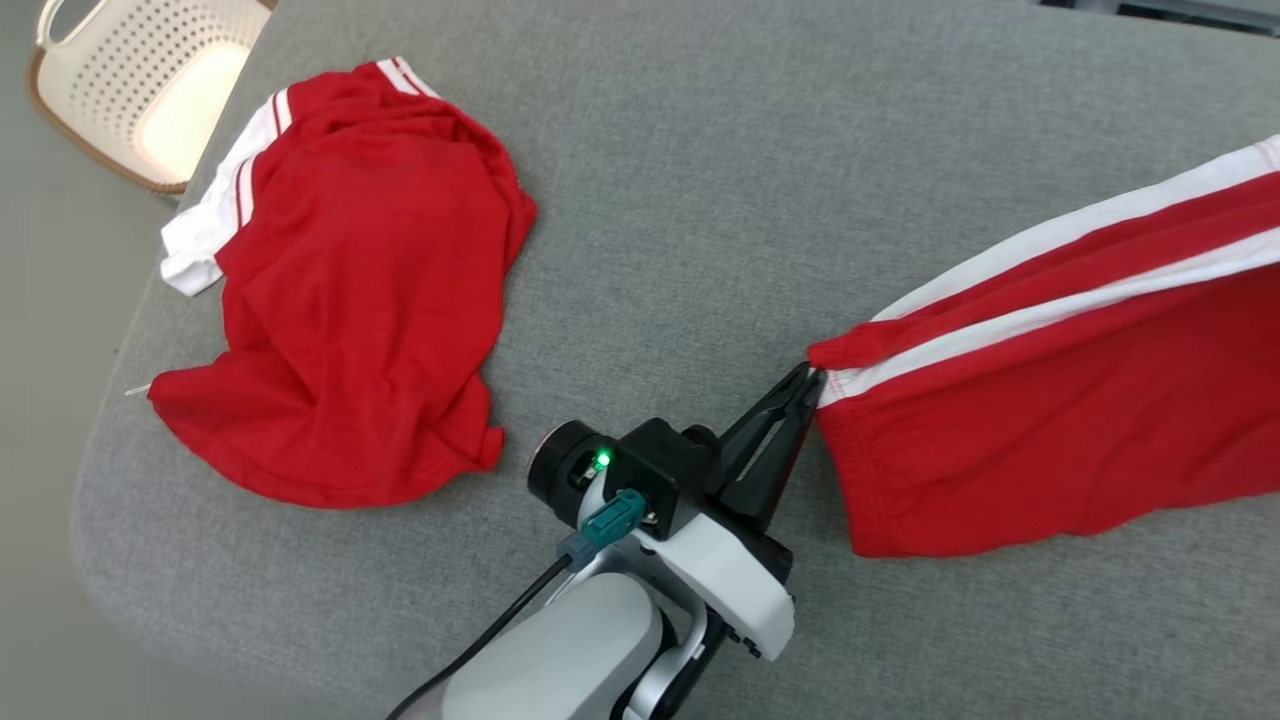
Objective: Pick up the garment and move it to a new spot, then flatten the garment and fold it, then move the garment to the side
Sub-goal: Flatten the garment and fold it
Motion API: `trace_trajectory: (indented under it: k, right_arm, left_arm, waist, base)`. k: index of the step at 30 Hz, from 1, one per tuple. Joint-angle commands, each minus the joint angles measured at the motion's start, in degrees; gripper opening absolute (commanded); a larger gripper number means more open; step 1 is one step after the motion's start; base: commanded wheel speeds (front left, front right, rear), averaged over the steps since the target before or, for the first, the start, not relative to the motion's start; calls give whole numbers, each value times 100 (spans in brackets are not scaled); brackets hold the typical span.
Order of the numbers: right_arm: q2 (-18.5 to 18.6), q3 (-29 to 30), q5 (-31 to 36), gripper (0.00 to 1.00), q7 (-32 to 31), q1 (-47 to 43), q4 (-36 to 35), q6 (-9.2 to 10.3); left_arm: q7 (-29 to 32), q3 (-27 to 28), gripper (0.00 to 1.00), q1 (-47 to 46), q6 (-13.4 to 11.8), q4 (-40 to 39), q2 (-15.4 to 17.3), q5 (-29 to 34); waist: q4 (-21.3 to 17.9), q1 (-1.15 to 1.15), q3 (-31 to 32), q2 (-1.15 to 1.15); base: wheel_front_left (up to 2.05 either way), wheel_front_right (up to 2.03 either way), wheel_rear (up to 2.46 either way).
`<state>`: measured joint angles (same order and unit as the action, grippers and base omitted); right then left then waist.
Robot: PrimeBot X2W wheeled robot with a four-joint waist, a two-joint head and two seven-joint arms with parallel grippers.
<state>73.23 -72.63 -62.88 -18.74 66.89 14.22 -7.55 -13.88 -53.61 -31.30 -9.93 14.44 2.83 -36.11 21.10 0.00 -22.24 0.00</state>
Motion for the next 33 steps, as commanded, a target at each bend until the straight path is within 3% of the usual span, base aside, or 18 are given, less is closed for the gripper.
trace_trajectory:
  k: [1, 8, 15, 16, 17, 18, 19, 20, 21, 29, 33]
  right_arm:
    - [21, -11, 63, 0, -16, 71, 28, 12]
    - [66, -56, 124, 0, 17, 271, 95, 12]
    - [23, -74, 135, 0, 297, 423, 184, 12]
    - [13, -74, 100, 23, 370, 444, 222, 12]
    - [9, -74, 49, 100, 366, 448, 280, 12]
    - [1, -74, 88, 100, 431, 454, 304, 12]
    - [-16, -76, 47, 100, 450, 439, 361, 12]
    - [-54, -77, 48, 100, 521, 415, 356, 12]
    - [-75, -78, 22, 100, 600, 417, 406, 11]
    - [-241, -84, -175, 100, 1392, 24, 581, 12]
    - [-434, -47, 145, 100, 2437, -79, 943, 12]
  left_arm:
    - [-49, -96, 0, -155, -88, -2, 18, -121]
    - [-130, -644, 0, -676, -421, -1, 16, -629]
    - [-136, -702, 0, -872, -634, -201, 19, -795]
    - [-136, -704, 0, -886, -642, -208, 19, -805]
    - [-137, -707, 5, -898, -663, -213, 18, -798]
    - [-137, -723, 10, -907, -677, -194, 18, -808]
    - [-136, -754, 22, -911, -685, -162, 18, -829]
    - [-137, -777, 45, -927, -692, -141, 18, -835]
    - [-137, -794, 100, -954, -722, -120, 17, -795]
    - [-131, -413, 100, -734, -1076, -42, 18, -480]
    - [-131, 177, 100, -427, -1166, -273, 19, -265]
  waist:
    - [163, 0, -179, 0]
    - [282, 0, -457, 0]
    - [334, 0, -616, 0]
    - [339, 0, -626, 0]
    - [343, 0, -636, 0]
    - [347, 0, -644, 0]
    - [346, 0, -649, 0]
    - [342, 0, -649, 0]
    - [334, 0, -646, 0]
    - [137, 0, -389, 0]
    - [-67, 0, -149, 0]
  base:
    - [0, 0, 0]
    - [0, 0, 0]
    - [0, 0, 0]
    - [0, 0, 0]
    - [0, 0, 0]
    - [0, 0, 0]
    - [0, 0, 0]
    - [0, 0, 0]
    - [0, 0, 0]
    - [0, 0, 0]
    - [0, 0, 0]
